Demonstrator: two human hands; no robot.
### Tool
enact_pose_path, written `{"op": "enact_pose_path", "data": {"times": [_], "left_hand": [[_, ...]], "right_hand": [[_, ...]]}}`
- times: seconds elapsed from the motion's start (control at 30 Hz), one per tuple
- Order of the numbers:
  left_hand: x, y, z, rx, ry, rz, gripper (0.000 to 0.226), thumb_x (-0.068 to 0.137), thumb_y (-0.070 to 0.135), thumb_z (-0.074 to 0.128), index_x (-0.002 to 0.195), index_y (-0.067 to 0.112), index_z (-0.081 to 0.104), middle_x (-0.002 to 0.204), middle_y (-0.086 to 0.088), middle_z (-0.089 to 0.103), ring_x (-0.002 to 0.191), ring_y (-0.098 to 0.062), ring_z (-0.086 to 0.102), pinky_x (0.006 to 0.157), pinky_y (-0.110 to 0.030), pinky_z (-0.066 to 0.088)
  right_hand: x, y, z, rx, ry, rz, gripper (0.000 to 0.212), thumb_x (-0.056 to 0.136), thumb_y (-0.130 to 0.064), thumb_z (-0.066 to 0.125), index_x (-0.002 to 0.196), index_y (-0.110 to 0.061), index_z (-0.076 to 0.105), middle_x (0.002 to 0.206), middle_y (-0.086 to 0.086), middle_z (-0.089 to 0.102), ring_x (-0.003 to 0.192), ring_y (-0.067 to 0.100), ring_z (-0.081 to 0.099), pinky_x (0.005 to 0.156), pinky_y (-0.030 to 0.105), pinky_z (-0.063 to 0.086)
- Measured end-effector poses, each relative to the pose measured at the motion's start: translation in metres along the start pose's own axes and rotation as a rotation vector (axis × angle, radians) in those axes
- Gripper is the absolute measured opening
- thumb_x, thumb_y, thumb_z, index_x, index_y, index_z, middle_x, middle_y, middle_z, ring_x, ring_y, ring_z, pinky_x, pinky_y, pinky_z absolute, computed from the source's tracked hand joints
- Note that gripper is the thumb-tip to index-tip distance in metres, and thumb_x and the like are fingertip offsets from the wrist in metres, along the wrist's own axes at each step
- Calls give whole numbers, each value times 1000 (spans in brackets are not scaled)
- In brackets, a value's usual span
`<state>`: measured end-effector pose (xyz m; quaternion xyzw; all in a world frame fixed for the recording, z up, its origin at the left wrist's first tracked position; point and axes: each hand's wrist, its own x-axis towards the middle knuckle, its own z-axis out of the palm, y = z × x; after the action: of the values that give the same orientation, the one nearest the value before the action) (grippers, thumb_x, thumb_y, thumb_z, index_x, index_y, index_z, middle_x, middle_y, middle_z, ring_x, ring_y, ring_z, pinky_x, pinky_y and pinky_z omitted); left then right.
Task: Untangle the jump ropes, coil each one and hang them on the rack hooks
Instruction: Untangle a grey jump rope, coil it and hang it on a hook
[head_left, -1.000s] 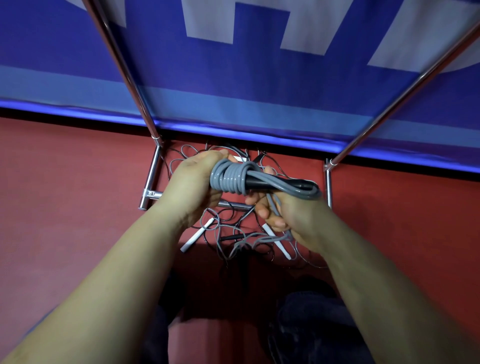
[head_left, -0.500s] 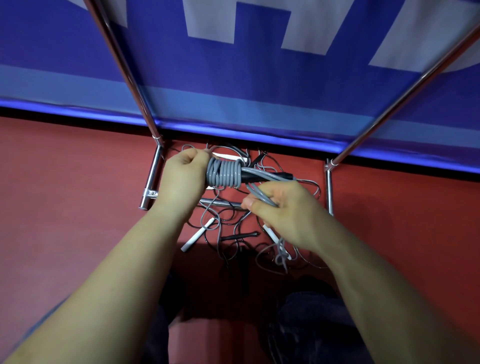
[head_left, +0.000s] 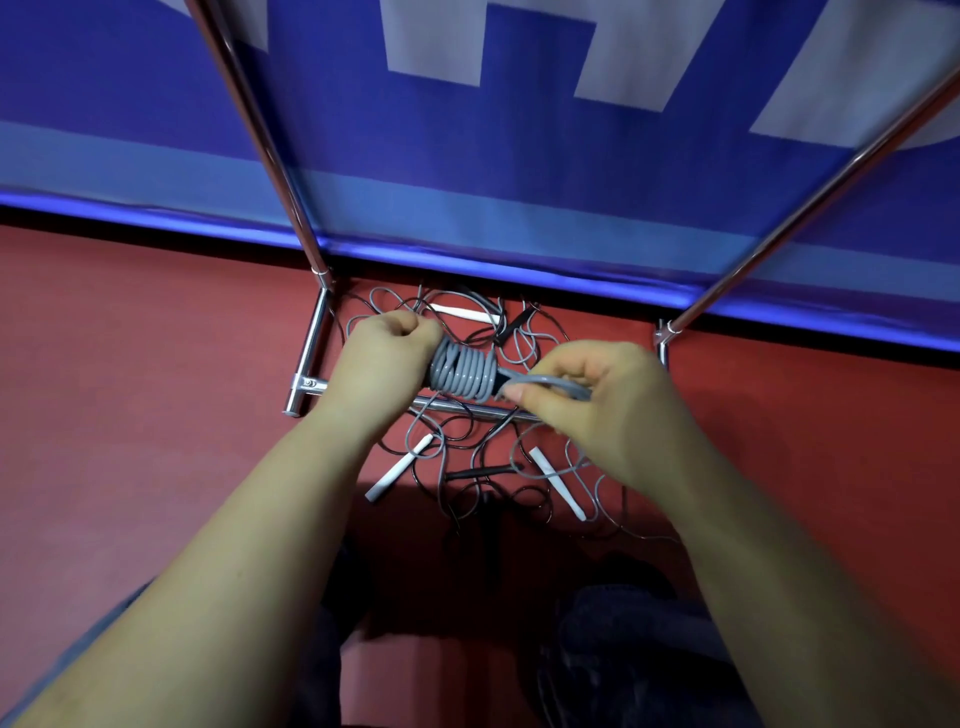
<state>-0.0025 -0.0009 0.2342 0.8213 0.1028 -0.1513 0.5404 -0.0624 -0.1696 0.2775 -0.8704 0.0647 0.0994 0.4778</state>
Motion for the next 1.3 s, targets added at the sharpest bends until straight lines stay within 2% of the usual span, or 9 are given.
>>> {"op": "enact_pose_path", "data": {"times": [0.17,0.37,0.5,0.67,0.8,0.87,1.0,1.13,1.3], "left_hand": [[-3,1,3,-24,-160,28,21,90,17,53,77,2,57,39,12,32,35,-5,26,35,-17,23],[-8,7,4,-161,-295,-51,28,94,16,50,66,14,57,40,7,38,33,-6,27,35,-13,18],[-10,9,3,-293,-416,-87,30,94,20,47,66,14,58,48,-2,33,36,-10,22,41,-15,13],[-10,14,4,-465,-465,-126,42,95,19,43,56,16,60,40,3,23,31,-5,14,40,-10,9],[-11,18,4,-582,-427,-187,53,96,22,40,45,17,55,34,6,22,28,-5,14,37,-11,9],[-10,19,3,-623,-394,-198,44,96,23,40,54,18,54,35,5,21,28,-5,14,35,-9,11],[-10,18,5,-608,-328,-183,36,97,22,40,62,15,47,37,6,21,30,-5,14,37,-11,10],[-9,18,6,-602,-271,-177,50,96,21,41,48,19,56,37,6,23,31,-5,15,41,-15,9],[-8,18,7,-560,-184,-172,32,95,21,44,64,15,48,38,5,25,32,-8,17,39,-15,12]], "right_hand": [[5,9,-5,5,64,71,22,64,-38,81,67,-23,65,62,-5,60,56,9,51,55,25,42],[4,6,-17,-86,-245,280,46,74,-54,66,59,-11,61,44,-8,40,41,6,34,44,19,29],[4,1,-20,102,-298,293,64,59,-63,60,66,1,64,56,9,50,41,9,36,40,17,27],[4,-1,-20,399,-309,390,39,71,-46,60,69,-7,63,45,0,54,33,4,41,34,13,31],[5,-3,-16,753,-356,367,37,71,-39,57,73,-2,56,45,1,49,30,3,29,32,14,19],[6,-3,-12,801,-316,352,36,74,-39,55,70,-3,56,45,1,49,32,4,28,34,14,18],[8,-3,-5,708,-210,353,39,93,-34,44,70,-5,55,45,0,51,34,4,29,34,14,22],[7,-4,0,566,-144,341,46,98,-34,37,68,-6,58,43,-2,52,33,4,31,35,14,24],[10,-7,1,408,-147,403,47,101,-23,32,67,-8,60,46,1,51,30,4,30,35,14,23]]}}
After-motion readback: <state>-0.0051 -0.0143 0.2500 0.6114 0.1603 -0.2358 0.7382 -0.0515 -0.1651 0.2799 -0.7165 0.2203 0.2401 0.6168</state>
